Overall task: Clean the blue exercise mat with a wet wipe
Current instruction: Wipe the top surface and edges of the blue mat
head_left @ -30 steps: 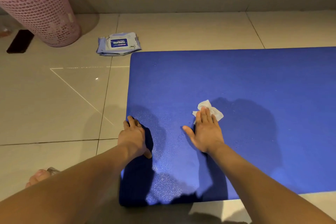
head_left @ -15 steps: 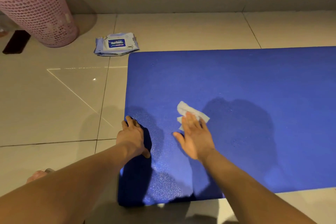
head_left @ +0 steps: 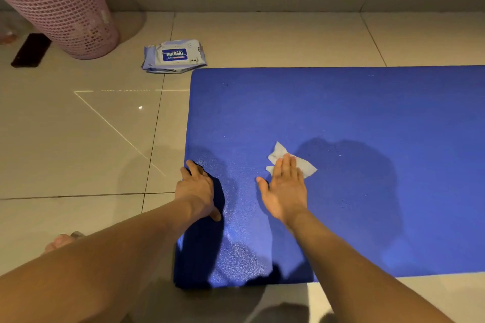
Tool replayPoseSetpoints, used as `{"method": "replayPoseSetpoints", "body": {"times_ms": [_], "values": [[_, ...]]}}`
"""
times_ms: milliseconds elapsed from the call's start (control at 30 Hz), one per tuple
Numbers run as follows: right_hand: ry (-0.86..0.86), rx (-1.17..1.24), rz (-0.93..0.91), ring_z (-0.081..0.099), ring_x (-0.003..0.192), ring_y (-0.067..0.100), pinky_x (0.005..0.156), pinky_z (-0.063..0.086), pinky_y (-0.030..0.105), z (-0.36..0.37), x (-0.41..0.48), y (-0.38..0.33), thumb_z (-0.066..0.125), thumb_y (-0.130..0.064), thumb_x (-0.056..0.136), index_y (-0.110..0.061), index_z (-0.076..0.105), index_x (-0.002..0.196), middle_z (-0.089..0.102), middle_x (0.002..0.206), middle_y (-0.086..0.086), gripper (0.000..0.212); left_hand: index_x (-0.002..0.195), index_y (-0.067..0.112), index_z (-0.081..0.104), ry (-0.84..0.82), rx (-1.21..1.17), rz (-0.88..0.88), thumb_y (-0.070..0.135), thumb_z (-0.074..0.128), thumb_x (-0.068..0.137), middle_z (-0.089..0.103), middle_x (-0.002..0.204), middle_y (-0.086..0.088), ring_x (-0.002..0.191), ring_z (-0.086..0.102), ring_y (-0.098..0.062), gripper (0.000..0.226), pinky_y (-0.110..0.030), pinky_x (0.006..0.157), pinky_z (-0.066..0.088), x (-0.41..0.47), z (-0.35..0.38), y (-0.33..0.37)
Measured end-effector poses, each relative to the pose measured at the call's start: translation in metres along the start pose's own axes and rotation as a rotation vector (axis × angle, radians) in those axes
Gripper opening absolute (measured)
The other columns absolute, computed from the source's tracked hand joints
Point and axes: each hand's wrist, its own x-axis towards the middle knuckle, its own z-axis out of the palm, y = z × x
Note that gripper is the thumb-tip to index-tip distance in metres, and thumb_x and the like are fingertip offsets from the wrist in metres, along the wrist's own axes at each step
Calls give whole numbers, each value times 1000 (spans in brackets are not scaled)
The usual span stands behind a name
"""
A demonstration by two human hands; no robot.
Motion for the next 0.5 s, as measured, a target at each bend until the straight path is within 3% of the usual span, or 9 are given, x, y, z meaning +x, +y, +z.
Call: {"method": "replayPoseSetpoints", "body": {"times_ms": [100, 167, 333, 500], "values": [[59, -34, -119, 26, 151, 39, 121, 29, 50, 15, -12, -32, 33, -50, 102, 4, 41, 149, 30, 160, 25, 72, 159, -3, 7, -9, -3, 0, 73, 85, 56, 1, 165, -27, 152, 13, -41, 150, -36, 106, 49, -1, -1, 0], [44, -42, -198, 35, 147, 39, 116, 37, 51, 27, -22, -47, 28, -52, 98, 3, 49, 145, 39, 155, 26, 75, 159, -3, 8, -8, -3, 5, 73, 86, 56, 1, 164, -28, 152, 13, -41, 149, -36, 106, 49, -2, -2, 0], [-18, -215, -442, 21, 154, 30, 121, 30, 50, 32, -32, -18, 24, -56, 100, -4, 39, 153, 28, 163, 17, 76, 159, -3, 6, -4, -5, 16, 74, 84, 57, 0, 164, -27, 152, 12, -40, 150, -37, 106, 49, -2, 0, -2], [55, -213, -192, 38, 146, 34, 116, 28, 50, 17, -32, 47, 28, -55, 99, 3, 49, 145, 43, 155, 20, 77, 158, -5, 4, 5, -19, 8, 75, 85, 55, 1, 164, -26, 151, 14, -39, 153, -38, 107, 49, -3, 0, -2]]}}
